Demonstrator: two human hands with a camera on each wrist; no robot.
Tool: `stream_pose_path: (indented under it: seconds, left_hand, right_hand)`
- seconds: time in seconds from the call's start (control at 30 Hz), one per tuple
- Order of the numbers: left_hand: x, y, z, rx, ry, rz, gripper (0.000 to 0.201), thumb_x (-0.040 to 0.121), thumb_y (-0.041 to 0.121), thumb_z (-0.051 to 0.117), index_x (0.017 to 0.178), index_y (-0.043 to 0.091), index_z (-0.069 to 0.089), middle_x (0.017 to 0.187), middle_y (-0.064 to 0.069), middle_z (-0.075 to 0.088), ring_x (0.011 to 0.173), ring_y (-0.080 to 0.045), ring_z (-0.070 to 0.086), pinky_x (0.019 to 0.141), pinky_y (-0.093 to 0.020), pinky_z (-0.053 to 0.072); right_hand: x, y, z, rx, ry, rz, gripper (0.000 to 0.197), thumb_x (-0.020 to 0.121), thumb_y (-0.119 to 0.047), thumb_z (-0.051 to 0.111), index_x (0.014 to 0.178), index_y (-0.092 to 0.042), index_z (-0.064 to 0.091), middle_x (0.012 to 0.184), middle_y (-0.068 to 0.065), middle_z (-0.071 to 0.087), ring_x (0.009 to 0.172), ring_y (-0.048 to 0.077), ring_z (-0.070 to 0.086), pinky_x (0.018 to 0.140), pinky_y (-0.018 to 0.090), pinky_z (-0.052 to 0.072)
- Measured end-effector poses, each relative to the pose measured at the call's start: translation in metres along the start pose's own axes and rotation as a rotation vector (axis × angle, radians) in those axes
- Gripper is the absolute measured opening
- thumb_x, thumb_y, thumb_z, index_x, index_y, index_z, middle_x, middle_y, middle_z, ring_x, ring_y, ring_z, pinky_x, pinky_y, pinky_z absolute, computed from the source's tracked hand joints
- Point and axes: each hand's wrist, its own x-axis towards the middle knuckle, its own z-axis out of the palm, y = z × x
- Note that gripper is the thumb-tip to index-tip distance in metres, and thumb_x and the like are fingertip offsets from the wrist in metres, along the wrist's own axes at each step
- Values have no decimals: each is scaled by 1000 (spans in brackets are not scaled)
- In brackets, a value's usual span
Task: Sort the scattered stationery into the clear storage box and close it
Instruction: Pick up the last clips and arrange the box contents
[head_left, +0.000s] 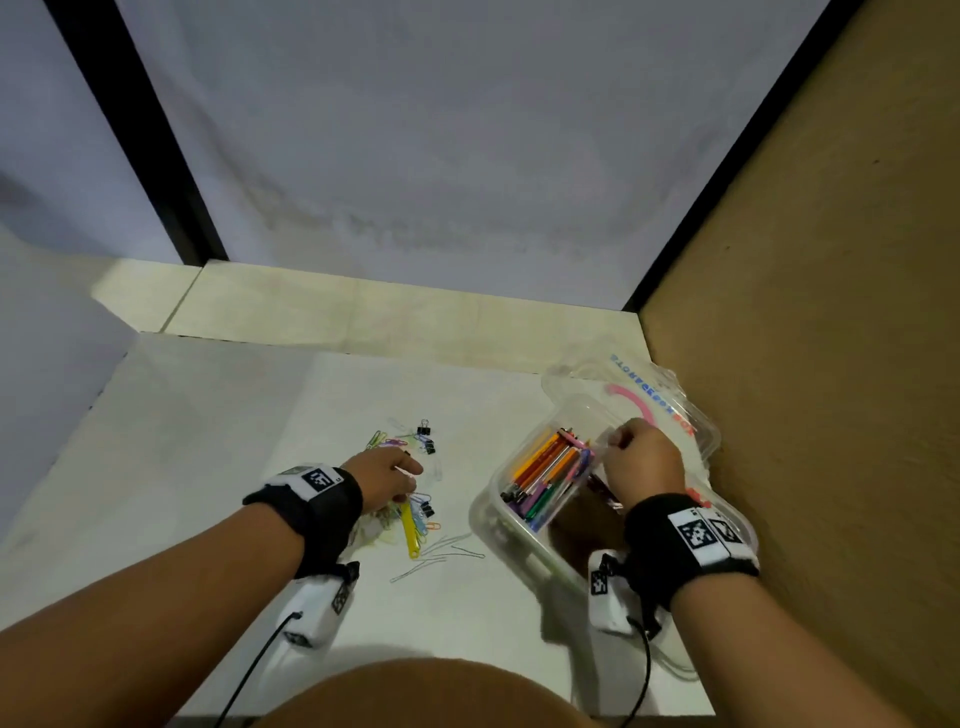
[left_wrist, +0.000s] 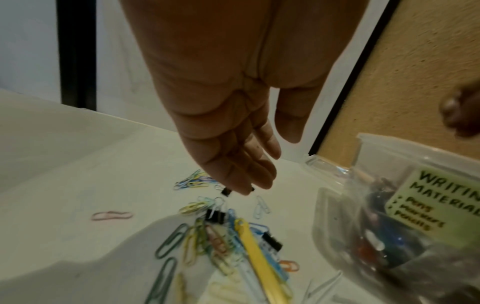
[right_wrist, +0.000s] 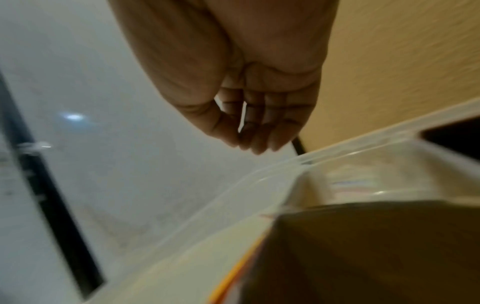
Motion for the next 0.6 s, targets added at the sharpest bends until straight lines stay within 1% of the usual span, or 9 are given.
stream_pose_path:
  seconds: [0.1,0.17,0.2,0.27,0.33,0.4,0.47,0.57,0.6]
  left_hand:
    - [-1,-17,-5,17,27,-24,26,91,12,57,117,10,61,97,-8,62,76,-16,58,59,-15,43]
    - [0,-27,-7,17,21,-37,27,91,12,56,117,10,62,103,-11,66,81,-16,60,63,-18,44]
    - [0,-33,-9,26,20,-44,27,91,12,56,117,11,62,109,-12,67,86,-16,60,67,-21,46]
    - [-2,-43,-14,57,24,-62,27,91,15,56,118,13,62,117,-13,65,95,-17,59,80,-25,47]
    - [-3,-53,-20,80,30,-79,29,92,16,54,120,15,61,123,-12,61,109,-22,58,93,-29,46]
    - [-4,-65,-25,105,26,-104,30,92,16,52,121,16,60,129,-9,58,120,-24,53,100,-30,43]
    - [-5,-79,-28,150,15,-124,32,91,15,51,122,17,59,132,-7,55,124,-23,50,102,-29,40]
    - [-5,-95,-31,226,24,-124,33,90,13,54,123,16,58,134,-3,55,125,-20,50,102,-23,37]
    - [-5,-101,-32,241,23,-126,34,90,13,54,124,16,58,134,-2,55,124,-19,50,102,-22,38]
  right_hand:
    - [-23,-40,17,120,-77,-144,17,82,0,49,77,-15,55,80,4,59,79,24,54,68,26,39]
    - [-39,-60,36,122,-178,-238,18,83,-1,49,78,-17,55,80,0,58,77,18,53,69,23,37]
    - [-46,-68,49,93,-248,-293,18,83,-1,50,79,-18,55,80,-1,58,76,17,52,68,22,36]
    - [-58,-77,79,3,-412,-388,19,83,-2,49,79,-19,56,82,0,61,76,16,52,67,21,35]
    - [-66,-78,108,-135,-558,-430,17,85,-6,48,79,-18,58,90,6,66,79,18,54,69,22,39]
    - [-70,-78,136,-277,-636,-420,18,89,-11,48,87,-11,65,99,12,68,89,24,60,77,27,46]
    - [-68,-76,160,-356,-666,-363,20,92,-17,48,94,-6,65,101,13,67,98,28,61,82,30,47]
    - [-62,-73,184,-376,-669,-269,11,90,-23,55,88,-12,55,100,11,65,99,28,61,80,29,46]
    - [-60,-72,192,-372,-653,-253,13,89,-24,59,89,-14,51,101,10,65,96,26,61,79,29,46]
